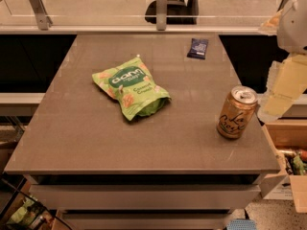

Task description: Pick green rice chip bag

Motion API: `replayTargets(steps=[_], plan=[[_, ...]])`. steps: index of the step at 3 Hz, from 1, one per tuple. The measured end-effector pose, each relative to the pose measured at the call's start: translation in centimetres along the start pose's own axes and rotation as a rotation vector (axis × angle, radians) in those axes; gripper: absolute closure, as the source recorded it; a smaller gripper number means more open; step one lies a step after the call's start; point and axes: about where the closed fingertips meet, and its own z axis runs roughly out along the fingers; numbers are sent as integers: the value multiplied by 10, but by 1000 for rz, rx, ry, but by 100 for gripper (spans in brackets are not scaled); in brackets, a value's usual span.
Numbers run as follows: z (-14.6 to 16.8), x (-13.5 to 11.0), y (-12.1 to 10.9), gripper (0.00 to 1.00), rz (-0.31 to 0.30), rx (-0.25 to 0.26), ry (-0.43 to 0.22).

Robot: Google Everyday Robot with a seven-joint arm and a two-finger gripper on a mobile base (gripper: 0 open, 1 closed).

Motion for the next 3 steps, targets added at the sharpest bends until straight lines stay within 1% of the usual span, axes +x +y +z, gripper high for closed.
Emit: replayTargets(steps=[1,2,3], plan=[[-6,-27,0,0,-9,-1,-23],[-4,-54,-2,0,2,-14,-45],[7,-71,-11,0,68,-30,-78]])
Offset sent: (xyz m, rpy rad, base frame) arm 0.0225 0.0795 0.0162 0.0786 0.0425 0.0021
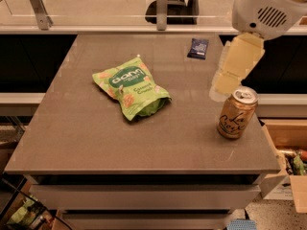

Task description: Pick green rice chip bag

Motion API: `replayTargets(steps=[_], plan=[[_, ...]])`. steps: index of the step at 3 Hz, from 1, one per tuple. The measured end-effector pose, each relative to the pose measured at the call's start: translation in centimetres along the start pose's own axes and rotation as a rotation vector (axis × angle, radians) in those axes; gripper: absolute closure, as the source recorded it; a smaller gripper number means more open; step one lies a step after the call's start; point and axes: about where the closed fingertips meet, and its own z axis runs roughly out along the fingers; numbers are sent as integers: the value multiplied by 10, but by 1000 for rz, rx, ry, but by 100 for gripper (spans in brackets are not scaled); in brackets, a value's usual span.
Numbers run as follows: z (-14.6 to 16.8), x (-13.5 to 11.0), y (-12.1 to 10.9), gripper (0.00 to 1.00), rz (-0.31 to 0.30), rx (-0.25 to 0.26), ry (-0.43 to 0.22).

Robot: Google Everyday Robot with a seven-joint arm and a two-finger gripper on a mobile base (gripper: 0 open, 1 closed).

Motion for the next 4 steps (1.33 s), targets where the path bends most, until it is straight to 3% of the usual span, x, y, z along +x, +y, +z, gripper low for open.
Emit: replayTargets(steps=[1,2,4], plan=[[14,-11,-9,0,97,-4,-44],[28,-28,-12,0,156,9,-76],[28,-33,-11,0,174,12,-65]])
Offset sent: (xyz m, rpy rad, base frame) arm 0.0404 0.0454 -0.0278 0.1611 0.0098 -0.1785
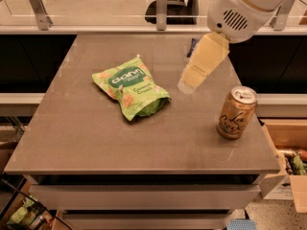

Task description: Pick green rice chip bag

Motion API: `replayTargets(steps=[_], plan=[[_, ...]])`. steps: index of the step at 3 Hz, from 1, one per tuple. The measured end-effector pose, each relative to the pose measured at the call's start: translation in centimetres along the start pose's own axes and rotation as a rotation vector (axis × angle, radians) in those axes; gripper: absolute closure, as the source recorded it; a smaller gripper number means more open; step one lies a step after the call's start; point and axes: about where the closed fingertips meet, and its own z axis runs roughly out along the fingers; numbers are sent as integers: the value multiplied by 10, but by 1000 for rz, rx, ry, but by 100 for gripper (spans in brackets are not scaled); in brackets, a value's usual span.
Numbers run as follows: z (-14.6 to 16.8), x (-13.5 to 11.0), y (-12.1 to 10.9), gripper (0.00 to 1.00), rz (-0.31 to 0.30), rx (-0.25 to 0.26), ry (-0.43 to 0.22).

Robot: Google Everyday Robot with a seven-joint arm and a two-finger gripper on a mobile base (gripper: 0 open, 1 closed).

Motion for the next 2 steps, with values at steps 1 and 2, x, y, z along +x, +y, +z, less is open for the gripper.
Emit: replayTargets(steps=[1,2], plan=[[9,-10,6,0,48,4,-16],[29,-24,15,0,108,-7,-75]])
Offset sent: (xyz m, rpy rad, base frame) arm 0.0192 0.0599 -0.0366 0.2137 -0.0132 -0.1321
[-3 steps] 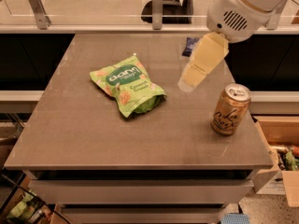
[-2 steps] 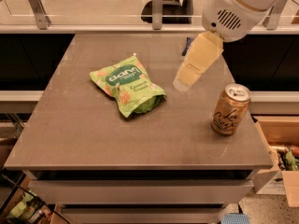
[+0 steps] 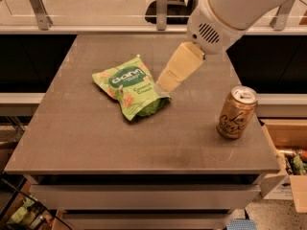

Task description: Pick green rice chip bag

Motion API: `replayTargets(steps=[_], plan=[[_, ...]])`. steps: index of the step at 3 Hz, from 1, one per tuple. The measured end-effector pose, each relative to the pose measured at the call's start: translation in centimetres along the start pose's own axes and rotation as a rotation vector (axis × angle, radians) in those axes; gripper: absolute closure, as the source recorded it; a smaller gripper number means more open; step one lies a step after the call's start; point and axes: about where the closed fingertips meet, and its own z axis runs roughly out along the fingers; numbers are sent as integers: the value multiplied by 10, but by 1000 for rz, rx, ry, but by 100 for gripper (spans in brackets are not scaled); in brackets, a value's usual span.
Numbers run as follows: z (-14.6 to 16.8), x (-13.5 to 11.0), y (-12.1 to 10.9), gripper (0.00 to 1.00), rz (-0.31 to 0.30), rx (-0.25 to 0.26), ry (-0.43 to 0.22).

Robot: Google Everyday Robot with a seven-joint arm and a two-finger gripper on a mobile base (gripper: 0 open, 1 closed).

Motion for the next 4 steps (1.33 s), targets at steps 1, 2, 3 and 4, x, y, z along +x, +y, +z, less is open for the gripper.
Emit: replayTargets(steps=[1,2,3,4], plan=[[22,-12,5,0,51,4,-43],[38,-24,3,0,86,30,-50],[47,-34,-4,0,98,60,-26],[62,-42,-6,0,93,70,17]])
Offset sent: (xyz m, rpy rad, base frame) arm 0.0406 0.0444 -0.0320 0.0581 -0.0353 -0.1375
